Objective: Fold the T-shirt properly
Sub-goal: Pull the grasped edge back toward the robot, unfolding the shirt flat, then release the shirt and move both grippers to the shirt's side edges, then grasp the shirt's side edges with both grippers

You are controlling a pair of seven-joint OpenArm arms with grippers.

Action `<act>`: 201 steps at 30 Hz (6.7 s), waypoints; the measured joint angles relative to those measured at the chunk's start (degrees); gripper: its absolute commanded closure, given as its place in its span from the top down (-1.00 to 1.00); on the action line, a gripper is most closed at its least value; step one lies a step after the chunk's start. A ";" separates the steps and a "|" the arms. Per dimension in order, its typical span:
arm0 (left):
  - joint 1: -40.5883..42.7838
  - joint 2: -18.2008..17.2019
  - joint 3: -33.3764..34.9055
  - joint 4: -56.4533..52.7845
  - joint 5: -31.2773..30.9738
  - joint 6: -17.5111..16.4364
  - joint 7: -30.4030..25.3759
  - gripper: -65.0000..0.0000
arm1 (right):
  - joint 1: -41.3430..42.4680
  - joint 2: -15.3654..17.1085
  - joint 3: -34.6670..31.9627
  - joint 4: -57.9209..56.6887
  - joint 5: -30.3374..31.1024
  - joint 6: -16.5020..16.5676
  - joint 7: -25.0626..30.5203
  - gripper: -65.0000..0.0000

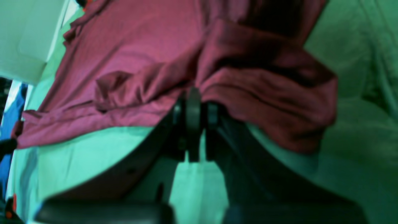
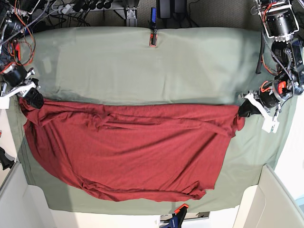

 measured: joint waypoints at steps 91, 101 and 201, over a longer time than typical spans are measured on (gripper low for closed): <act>28.55 -2.73 -12.52 27.93 -4.11 -2.99 -4.20 -0.50 | 7.74 3.34 -2.60 0.90 -13.66 -1.77 6.71 -0.22; 20.92 -3.21 -8.04 19.41 -2.12 -3.15 -5.97 -0.21 | 26.60 8.07 -6.93 -23.39 -21.31 -4.35 8.90 -0.22; -25.81 1.75 14.29 -39.82 12.48 7.34 -18.23 0.04 | 31.39 3.65 -24.41 -36.24 -18.73 -0.63 1.46 -0.22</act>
